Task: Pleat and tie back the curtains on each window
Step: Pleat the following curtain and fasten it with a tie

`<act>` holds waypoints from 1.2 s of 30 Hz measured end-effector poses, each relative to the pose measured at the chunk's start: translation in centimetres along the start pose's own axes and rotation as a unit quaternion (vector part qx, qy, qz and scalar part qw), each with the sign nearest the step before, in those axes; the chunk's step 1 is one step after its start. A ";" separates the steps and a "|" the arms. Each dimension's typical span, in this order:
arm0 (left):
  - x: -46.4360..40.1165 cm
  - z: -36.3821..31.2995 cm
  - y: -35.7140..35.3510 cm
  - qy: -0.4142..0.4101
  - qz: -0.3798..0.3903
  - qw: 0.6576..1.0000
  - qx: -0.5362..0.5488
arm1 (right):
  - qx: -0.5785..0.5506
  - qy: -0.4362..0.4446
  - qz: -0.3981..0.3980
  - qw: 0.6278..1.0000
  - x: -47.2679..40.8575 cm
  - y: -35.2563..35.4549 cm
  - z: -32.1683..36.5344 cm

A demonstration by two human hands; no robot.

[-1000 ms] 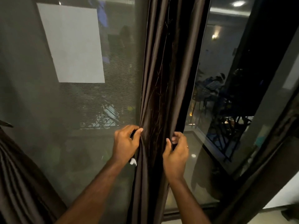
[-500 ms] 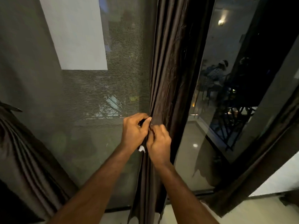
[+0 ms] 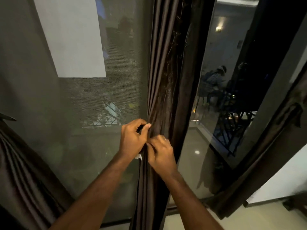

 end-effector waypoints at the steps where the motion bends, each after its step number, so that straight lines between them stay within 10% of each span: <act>1: -0.2 0.4 0.1 0.001 0.001 1.000 -0.003 | 0.012 0.007 -0.019 1.000 0.5 1.0 -0.2; 6: -0.5 1.7 0.5 0.018 -0.011 1.000 -0.015 | 0.049 -0.117 -0.163 0.978 2.0 6.1 -3.6; 12: -0.5 1.4 -0.6 0.019 -0.004 1.000 -0.018 | 0.030 -0.212 -0.158 0.964 1.0 6.2 -6.4; 36: -0.3 0.6 -1.3 0.003 0.025 1.000 0.009 | 0.010 -0.144 -0.114 0.983 1.3 1.2 -3.3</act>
Point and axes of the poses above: each hand's wrist, its own x-axis away from the middle knuckle, its own y-axis out of the back of the hand, z = x × y, the point moved 7 cm from there along -x, towards the middle knuckle, and after that the axes turned 1 degree about y, right-handed, at the moved point
